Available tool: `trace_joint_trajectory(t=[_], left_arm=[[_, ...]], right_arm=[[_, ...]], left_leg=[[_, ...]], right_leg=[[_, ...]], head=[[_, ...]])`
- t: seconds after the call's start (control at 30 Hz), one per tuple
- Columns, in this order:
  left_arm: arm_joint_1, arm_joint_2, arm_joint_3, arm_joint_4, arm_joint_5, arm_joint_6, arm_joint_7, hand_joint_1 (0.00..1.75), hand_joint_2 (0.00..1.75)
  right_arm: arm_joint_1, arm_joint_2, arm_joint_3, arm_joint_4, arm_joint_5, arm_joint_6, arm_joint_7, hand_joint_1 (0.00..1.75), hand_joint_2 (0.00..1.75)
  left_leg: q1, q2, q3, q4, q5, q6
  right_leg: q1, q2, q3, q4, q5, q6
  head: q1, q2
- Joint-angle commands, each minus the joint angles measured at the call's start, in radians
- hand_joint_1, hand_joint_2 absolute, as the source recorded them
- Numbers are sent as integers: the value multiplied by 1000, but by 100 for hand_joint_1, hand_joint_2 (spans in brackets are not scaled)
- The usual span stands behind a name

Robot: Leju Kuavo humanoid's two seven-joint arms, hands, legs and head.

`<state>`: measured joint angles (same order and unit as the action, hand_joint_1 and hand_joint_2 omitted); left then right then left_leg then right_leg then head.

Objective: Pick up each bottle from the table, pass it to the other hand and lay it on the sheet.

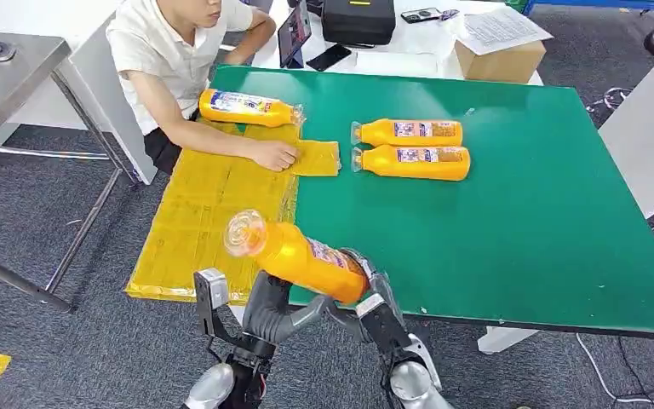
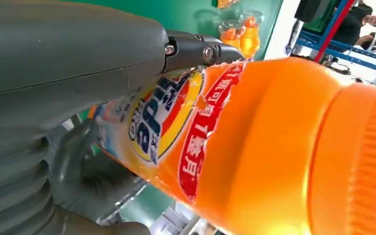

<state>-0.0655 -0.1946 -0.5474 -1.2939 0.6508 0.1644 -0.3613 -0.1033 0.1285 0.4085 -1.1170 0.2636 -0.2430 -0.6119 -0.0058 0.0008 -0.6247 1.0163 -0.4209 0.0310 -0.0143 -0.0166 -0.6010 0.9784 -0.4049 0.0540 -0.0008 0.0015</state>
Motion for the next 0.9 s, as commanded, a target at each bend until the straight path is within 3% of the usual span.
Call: trace_joint_trajectory(t=[0.03, 0.4, 0.63, 0.77, 0.8, 0.83, 0.87, 0.9], left_arm=[[-32, 22, -18, 14, 5, -3, 6, 0, 175], [-32, 22, -18, 14, 5, -3, 6, 0, 175], [-61, 15, -18, 60, 53, -56, 46, 0, 175], [-92, 0, 1, 96, 34, -10, 15, 2, 175], [-93, -19, 19, 100, 38, 14, 5, 56, 175], [-96, -24, 19, 99, 29, 32, 2, 143, 175], [-100, -30, 28, 97, 28, 40, -9, 175, 175], [-101, -31, 33, 92, 31, 39, -10, 175, 175]], right_arm=[[-63, -3, 47, 118, 1, -3, -1, 175, 175], [-63, -3, 47, 118, 1, -3, -1, 175, 175], [-98, 7, 102, 156, 38, -39, -8, 175, 175], [-105, 18, 148, 159, 70, -53, -6, 175, 175], [-100, 17, 170, 157, 78, -55, -4, 175, 175], [-97, 17, 180, 156, 76, -56, -4, 175, 175], [-92, 19, 203, 160, 78, -45, -6, 175, 175], [-87, 23, 211, 161, 81, -51, -10, 175, 175]], left_leg=[[1, 1, 3, -1, -1, -2], [1, 1, 4, 0, -2, -2], [1, 2, 3, 0, -1, -2], [0, 1, 2, -1, 0, -1], [1, 2, 4, 0, -1, -2], [1, 1, 3, -1, -1, -2], [1, 1, 2, 0, -1, -1], [1, 1, 4, -1, -2, -2]], right_leg=[[1, 2, 3, -1, 0, -2], [1, 3, 4, -1, -1, -2], [1, 2, 2, -1, 0, -2], [0, 2, 2, -1, 0, -1], [1, 3, 3, 0, -1, -2], [1, 2, 2, -1, 0, -2], [1, 1, 2, 0, 0, -1], [1, 2, 4, -1, -1, -2]], head=[[0, 0], [0, 0], [0, 0], [0, 0], [0, 0], [0, 0], [0, 0], [0, 0]])
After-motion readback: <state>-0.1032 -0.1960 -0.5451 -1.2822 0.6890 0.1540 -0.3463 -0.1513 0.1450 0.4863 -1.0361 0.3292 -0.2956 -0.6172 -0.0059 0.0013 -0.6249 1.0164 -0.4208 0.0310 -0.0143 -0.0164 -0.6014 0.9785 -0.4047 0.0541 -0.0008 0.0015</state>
